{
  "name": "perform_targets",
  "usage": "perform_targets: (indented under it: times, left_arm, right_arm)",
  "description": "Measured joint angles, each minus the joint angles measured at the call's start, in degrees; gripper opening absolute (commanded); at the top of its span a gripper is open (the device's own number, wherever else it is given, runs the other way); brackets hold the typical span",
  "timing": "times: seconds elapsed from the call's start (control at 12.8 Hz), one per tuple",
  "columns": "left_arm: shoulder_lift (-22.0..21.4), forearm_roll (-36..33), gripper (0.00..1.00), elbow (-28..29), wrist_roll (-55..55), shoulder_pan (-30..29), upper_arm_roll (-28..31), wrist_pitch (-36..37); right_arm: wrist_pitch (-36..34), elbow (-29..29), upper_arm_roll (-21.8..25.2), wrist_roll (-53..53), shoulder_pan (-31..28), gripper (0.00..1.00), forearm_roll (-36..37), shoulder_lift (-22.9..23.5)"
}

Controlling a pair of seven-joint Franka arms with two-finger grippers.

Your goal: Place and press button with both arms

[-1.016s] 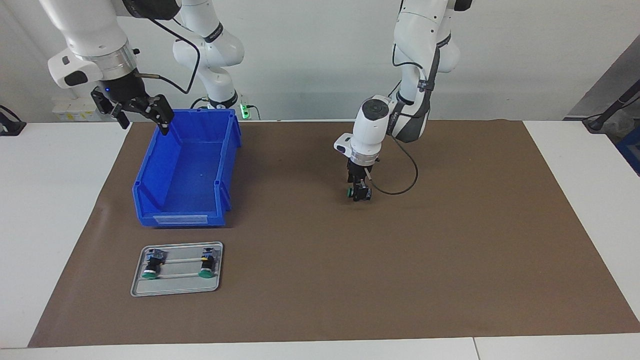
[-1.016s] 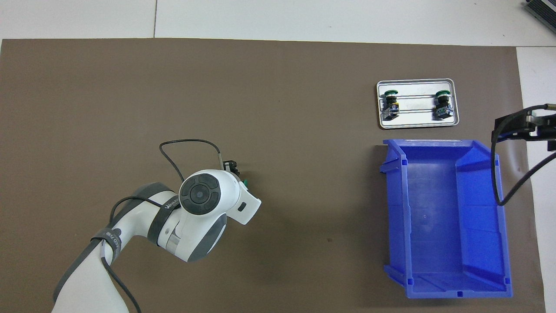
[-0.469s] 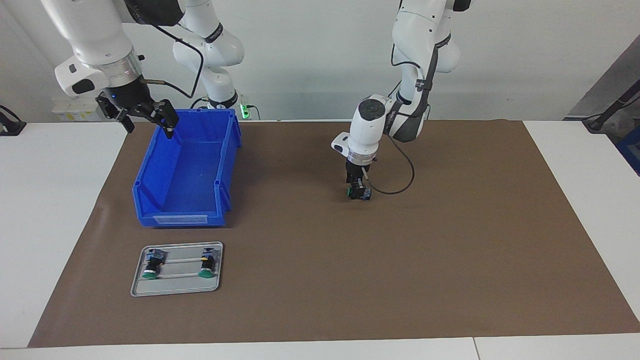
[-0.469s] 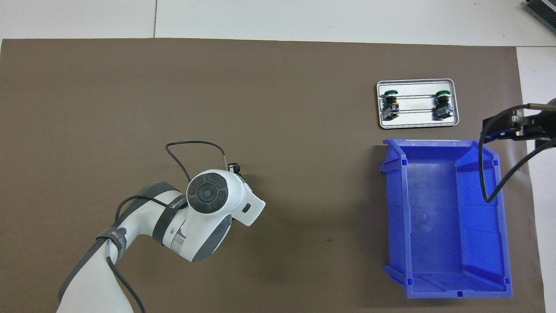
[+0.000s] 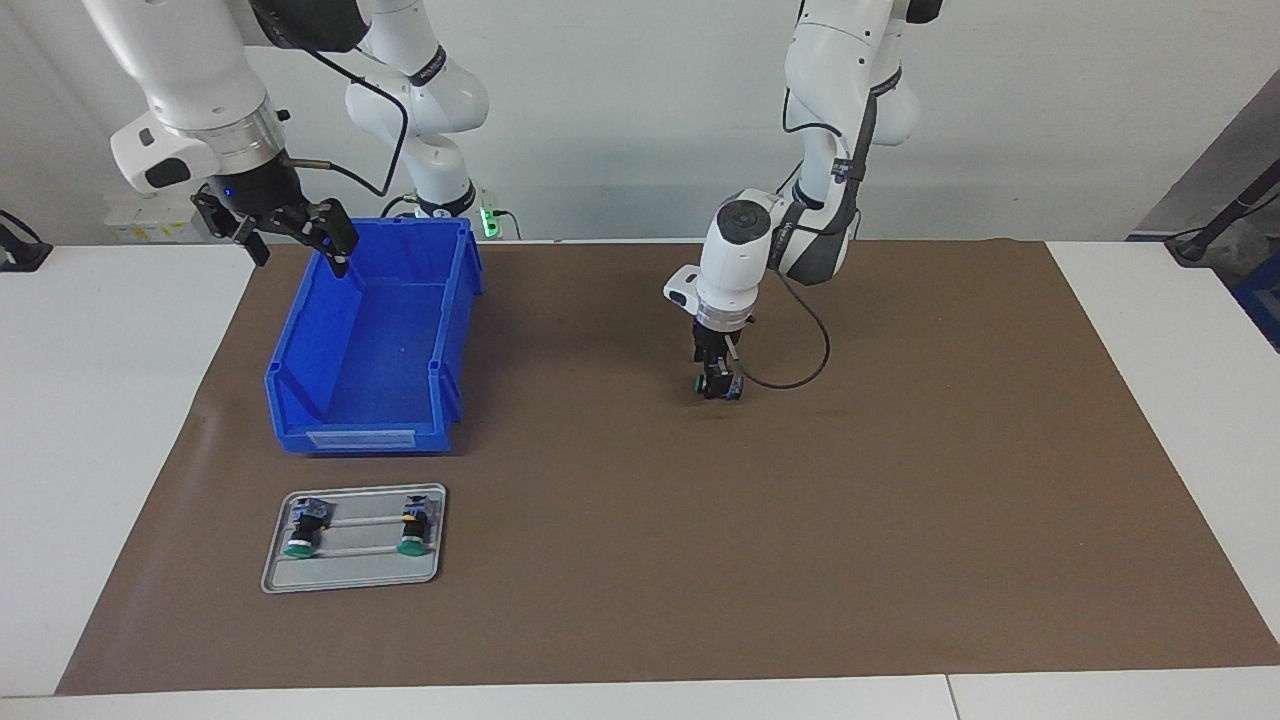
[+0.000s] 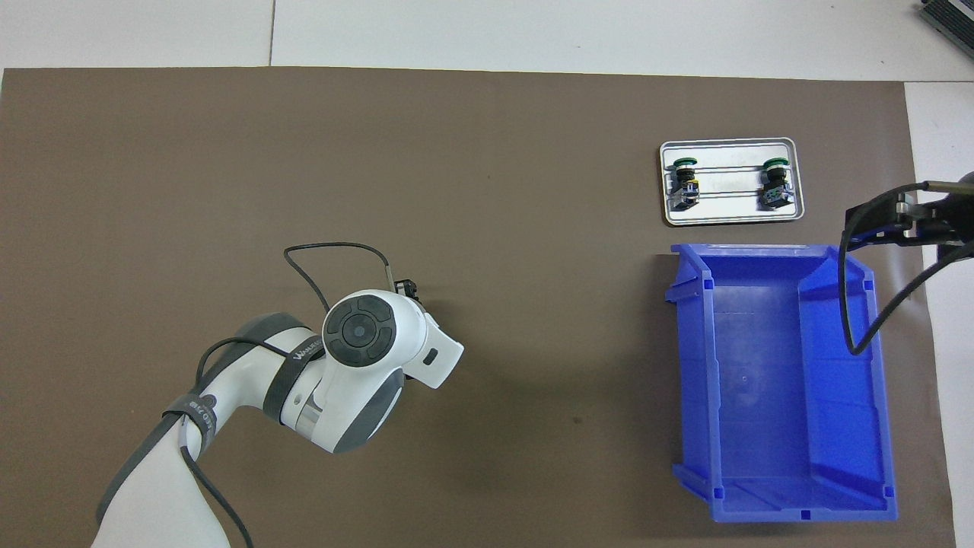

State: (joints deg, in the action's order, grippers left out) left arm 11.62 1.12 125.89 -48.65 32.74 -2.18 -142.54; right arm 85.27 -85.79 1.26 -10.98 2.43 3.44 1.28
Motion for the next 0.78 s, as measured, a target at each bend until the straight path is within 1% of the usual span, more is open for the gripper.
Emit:
perform_targets:
  times: [0.08,0.31,0.78]
  left_arm:
    - [0.18,0.01,0.72,0.02,0.02,-0.56,0.02,-0.40]
    - [1.02,0.03,0.71,0.98,0.02,-1.62,0.01,-4.30]
    - [1.17,1.41,0.71,1.54,0.02,-1.59,-0.49,-7.82]
  right_arm:
    - [0.00,0.00,0.00,0.00,0.00,1.00,0.00,0.00]
    - [0.00,0.00,0.00,0.00,0.00,1.00,0.00,0.00]
    - [-0.01,0.00,0.00,0.00,0.00,1.00,0.00,0.00]
